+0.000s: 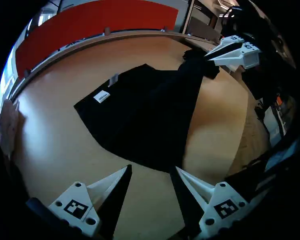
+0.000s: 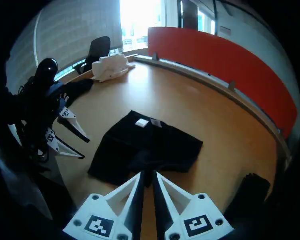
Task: Fold towel
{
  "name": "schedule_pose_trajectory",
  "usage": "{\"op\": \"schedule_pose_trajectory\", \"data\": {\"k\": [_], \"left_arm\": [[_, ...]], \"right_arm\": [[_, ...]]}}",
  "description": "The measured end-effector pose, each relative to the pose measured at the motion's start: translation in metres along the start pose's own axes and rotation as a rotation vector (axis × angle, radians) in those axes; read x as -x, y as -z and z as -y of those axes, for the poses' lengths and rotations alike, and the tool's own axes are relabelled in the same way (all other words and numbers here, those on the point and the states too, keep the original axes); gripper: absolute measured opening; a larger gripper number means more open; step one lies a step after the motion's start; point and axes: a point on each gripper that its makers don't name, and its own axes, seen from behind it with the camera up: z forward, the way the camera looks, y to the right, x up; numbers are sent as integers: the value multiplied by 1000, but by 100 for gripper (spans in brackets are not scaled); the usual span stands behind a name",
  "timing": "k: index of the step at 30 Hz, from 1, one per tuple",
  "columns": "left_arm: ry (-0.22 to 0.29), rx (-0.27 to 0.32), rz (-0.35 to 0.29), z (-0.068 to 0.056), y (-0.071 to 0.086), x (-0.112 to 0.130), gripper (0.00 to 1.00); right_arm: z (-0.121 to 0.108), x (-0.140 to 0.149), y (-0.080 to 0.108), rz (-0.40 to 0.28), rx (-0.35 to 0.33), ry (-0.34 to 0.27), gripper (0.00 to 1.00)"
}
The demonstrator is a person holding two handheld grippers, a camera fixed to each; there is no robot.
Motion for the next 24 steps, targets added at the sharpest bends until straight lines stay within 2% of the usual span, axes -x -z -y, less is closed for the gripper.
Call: {"op": "schedule_pose_trajectory", "data": {"k": [9,24], "left_arm": [[-24,24,16,-19,-12,14,69],[-114,20,26,-30,-25,29,68]], "right_arm": [[0,1,0,0,0,3,14],[1,1,-3,3,0,2,14]]}}
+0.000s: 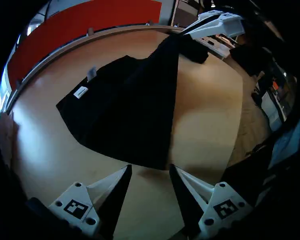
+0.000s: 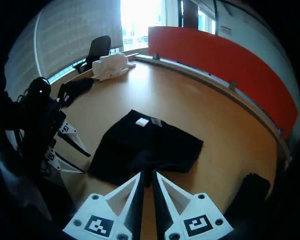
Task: Fold towel
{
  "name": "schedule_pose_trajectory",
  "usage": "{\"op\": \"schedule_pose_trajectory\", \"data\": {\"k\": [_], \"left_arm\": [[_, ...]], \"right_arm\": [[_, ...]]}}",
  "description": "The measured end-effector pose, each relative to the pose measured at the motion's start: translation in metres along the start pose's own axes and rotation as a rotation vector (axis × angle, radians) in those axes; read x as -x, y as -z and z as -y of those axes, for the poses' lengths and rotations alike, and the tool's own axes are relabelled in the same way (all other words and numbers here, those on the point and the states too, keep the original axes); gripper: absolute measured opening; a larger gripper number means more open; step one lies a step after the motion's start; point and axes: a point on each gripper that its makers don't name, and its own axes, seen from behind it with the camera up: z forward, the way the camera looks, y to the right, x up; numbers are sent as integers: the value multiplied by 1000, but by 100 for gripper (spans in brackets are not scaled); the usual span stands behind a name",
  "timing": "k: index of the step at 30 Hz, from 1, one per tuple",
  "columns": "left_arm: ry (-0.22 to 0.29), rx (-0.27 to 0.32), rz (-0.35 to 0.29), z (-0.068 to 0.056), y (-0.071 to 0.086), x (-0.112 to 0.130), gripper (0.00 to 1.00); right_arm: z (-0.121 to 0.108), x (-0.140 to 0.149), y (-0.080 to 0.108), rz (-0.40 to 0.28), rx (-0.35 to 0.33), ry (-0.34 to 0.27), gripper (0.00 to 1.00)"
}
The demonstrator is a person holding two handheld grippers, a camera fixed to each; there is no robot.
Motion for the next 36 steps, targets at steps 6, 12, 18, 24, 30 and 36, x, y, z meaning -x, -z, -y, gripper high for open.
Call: {"op": "schedule_pose_trajectory", "data": {"k": [6,12,18,24,30,36], "left_arm": [[-45,1,-1,-5,-2,3,68],[-67,19,-5,-10,-5,2,63],[-92,18,-4,-10,-8,4,53],[-124,6,-6,-6,-9,4,48],[-158,-39,-13,2,-10,3,24],[-204,-53,-19,2,-11,3,21]], "right_arm": [[-1,1,-2,1,1,-2,14],[-1,0,-4,2,-1,-2,14],[-1,0,-5,2,-1,-3,14],[-2,0,-4,2,2,-4,14],[-2,1,-4,2,2,-7,14],[-1,1,-3,3,1,-6,14]]}}
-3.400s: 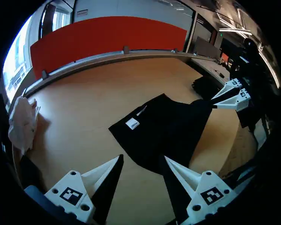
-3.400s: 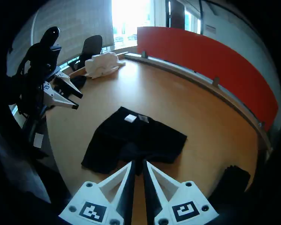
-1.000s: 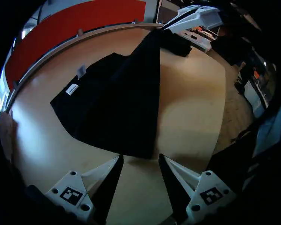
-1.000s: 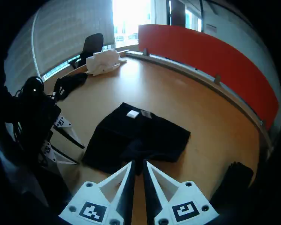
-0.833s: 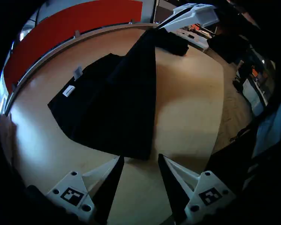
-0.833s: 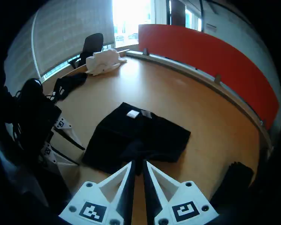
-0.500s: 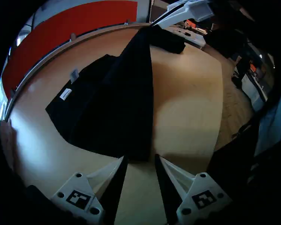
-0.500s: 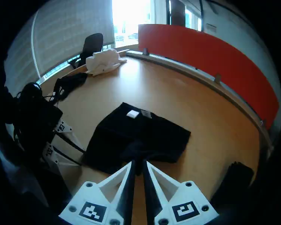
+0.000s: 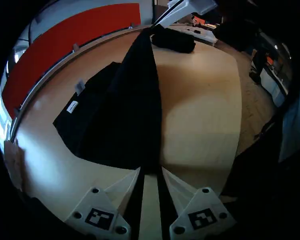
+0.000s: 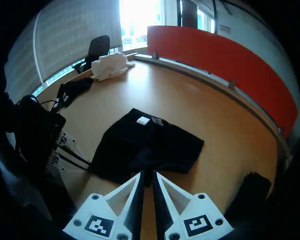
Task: Fold towel
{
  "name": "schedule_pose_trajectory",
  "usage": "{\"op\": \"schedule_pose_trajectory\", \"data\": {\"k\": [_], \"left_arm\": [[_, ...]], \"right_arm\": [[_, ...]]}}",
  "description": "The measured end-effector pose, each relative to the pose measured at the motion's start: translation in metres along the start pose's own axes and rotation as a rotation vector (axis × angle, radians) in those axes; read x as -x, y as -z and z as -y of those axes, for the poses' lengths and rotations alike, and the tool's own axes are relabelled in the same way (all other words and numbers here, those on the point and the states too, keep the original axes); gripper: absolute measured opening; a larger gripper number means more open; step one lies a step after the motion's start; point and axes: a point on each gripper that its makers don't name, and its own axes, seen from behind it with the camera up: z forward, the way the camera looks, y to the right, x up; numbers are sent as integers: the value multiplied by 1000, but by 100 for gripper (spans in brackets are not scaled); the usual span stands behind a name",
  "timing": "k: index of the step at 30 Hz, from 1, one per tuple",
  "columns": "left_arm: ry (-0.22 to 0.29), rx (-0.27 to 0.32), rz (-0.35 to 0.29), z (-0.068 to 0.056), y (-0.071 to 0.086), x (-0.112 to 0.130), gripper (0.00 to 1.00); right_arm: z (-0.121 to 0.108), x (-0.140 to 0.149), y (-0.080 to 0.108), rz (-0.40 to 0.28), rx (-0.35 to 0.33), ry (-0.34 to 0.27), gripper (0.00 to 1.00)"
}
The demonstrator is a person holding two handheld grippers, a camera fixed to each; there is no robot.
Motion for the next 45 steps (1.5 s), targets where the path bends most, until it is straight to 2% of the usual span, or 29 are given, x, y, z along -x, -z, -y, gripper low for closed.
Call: {"op": "schedule_pose_trajectory", "data": {"k": [4,9,12,18,27,30,36,39,45], "left_arm": [[-25,-2,-2,0,0,0,21],[-28,5,-3,-2,0,0,18],[-13,13,-2,-3,0,0,18],[56,40,4,-4,-1,0,18],[116,58,2,-4,1,-1,17],[144,57,0,-1,3,-2,17],[188,36,-5,15,11,-2,15],[203,43,12,19,11,3,15],[187,52,23,16,8,7,13]], "right_arm": [[1,1,1,0,0,0,14],[1,0,1,-1,1,0,14],[1,0,0,-1,2,1,14],[1,0,1,0,4,0,14],[2,-1,4,-4,4,-1,14],[2,-2,4,-5,3,0,14],[2,-4,1,-13,-2,0,14],[2,-5,0,-15,-4,-2,14],[2,-5,-1,-15,-4,3,14]]}}
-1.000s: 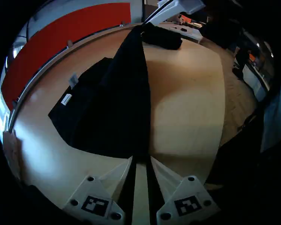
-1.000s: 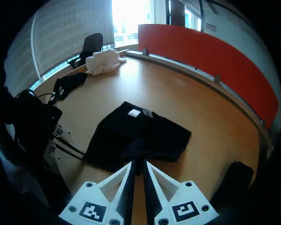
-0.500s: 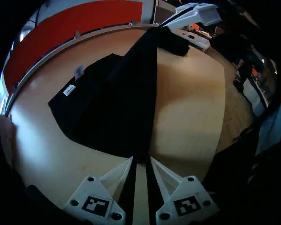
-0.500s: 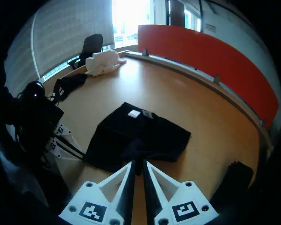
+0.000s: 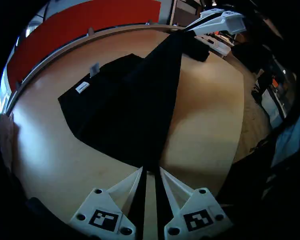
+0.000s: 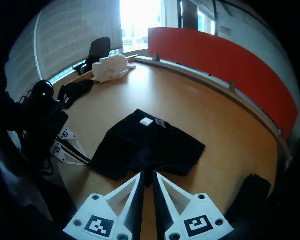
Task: Fold towel
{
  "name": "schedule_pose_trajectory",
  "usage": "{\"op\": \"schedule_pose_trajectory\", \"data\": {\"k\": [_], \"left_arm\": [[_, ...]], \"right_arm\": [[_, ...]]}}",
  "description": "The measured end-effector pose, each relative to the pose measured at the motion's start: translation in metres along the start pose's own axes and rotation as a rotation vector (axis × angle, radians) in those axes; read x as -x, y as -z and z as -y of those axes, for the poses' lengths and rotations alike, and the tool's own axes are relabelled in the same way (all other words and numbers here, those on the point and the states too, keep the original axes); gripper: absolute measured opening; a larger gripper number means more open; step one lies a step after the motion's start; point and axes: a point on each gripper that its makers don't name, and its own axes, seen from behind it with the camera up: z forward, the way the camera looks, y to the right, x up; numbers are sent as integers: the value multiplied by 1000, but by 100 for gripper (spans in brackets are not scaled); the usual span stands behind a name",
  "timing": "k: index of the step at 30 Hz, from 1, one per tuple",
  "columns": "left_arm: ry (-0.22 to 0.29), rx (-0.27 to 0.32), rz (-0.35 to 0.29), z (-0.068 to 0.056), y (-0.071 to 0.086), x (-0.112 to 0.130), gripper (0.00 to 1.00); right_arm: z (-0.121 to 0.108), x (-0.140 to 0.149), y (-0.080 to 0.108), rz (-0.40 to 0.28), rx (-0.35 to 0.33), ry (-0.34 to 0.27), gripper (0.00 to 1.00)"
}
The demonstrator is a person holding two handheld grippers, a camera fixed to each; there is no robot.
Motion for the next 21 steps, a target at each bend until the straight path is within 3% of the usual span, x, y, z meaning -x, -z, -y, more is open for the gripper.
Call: {"op": "schedule_pose_trajectory", "data": {"k": [15,21], "left_arm": [[-31,-39,2,-1,-5,1,0],[24,-31,0,0,-5,-3,0]], "right_arm": [[-1,0,-2,0,0,-4,14],[0,0,0,0,-2,-1,14]]}}
